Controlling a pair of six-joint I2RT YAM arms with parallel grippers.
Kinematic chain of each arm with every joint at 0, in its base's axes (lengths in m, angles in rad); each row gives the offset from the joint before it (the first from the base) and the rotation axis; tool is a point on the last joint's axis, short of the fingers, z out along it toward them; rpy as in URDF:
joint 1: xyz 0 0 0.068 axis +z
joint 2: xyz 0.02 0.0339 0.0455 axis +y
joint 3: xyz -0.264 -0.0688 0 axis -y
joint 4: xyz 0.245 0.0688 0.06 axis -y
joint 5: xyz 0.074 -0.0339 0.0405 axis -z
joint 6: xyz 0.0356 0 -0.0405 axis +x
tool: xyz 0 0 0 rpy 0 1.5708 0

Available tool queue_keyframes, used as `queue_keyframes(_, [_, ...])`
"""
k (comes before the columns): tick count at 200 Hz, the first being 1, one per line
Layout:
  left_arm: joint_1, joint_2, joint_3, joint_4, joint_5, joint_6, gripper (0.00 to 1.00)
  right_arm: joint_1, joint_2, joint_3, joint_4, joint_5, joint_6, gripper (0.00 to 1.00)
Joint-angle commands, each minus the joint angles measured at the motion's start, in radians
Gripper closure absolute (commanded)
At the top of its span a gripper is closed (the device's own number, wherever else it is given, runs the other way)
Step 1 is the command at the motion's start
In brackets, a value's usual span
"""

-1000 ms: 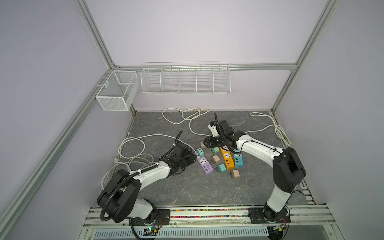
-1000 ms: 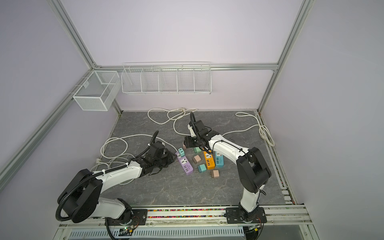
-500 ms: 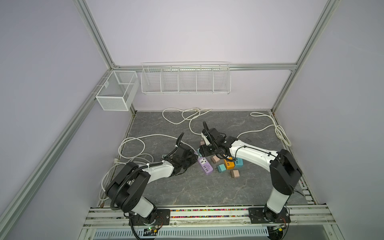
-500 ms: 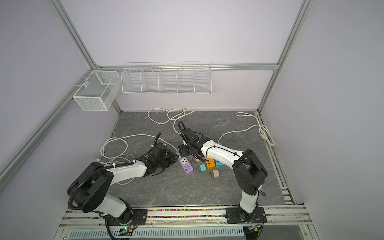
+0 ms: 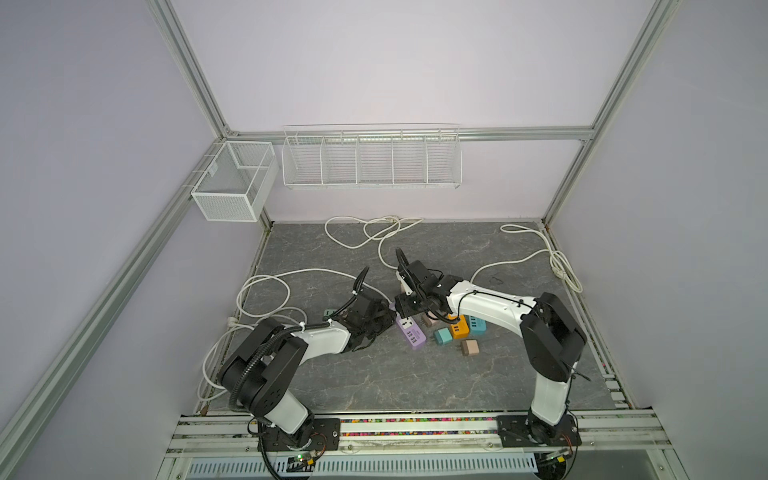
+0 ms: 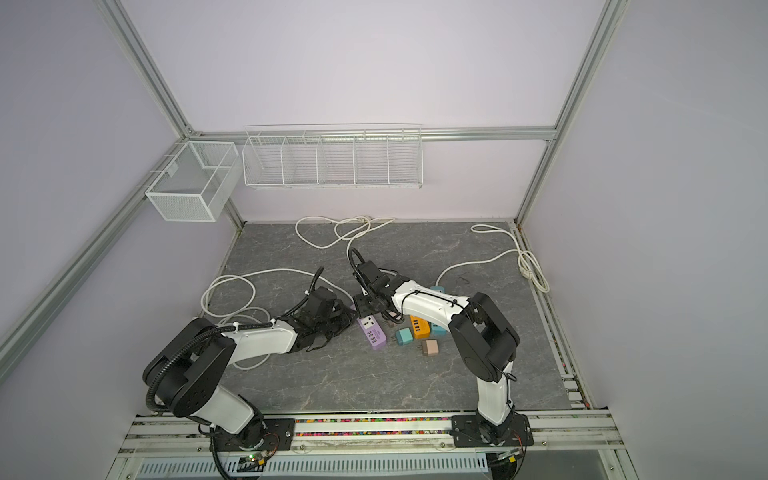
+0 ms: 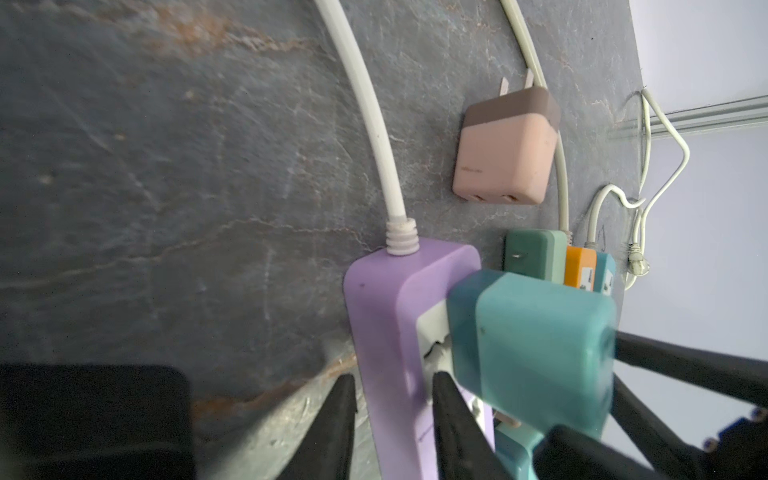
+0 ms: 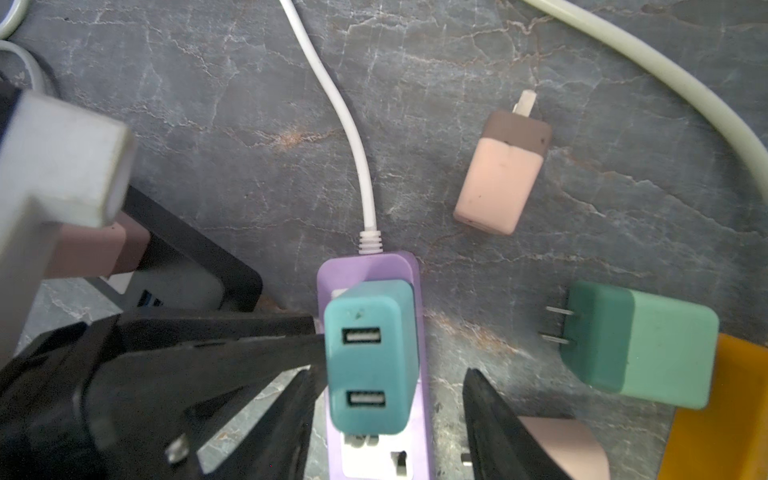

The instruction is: Pull the plug off the socket

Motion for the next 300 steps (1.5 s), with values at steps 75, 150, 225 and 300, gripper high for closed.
queue_keyframes(75, [-0.003,0.040,-0.039,-0.002,-0.008,-0.007,0.68,0.012,0.090,0.065,-0.012,0.009,-0.049,0.48])
queue_keyframes(150, [-0.010,0.038,-0.049,-0.029,-0.009,-0.009,0.70,0.017,0.106,0.072,-0.018,0.006,-0.072,0.58])
queue_keyframes(225, [-0.029,0.030,-0.064,-0.046,-0.028,-0.013,0.70,0.008,0.089,0.052,-0.003,-0.006,-0.076,0.66])
queue_keyframes(300, [-0.038,0.036,-0.064,-0.046,-0.035,-0.013,0.72,0.012,0.084,0.056,0.014,-0.026,-0.059,0.70])
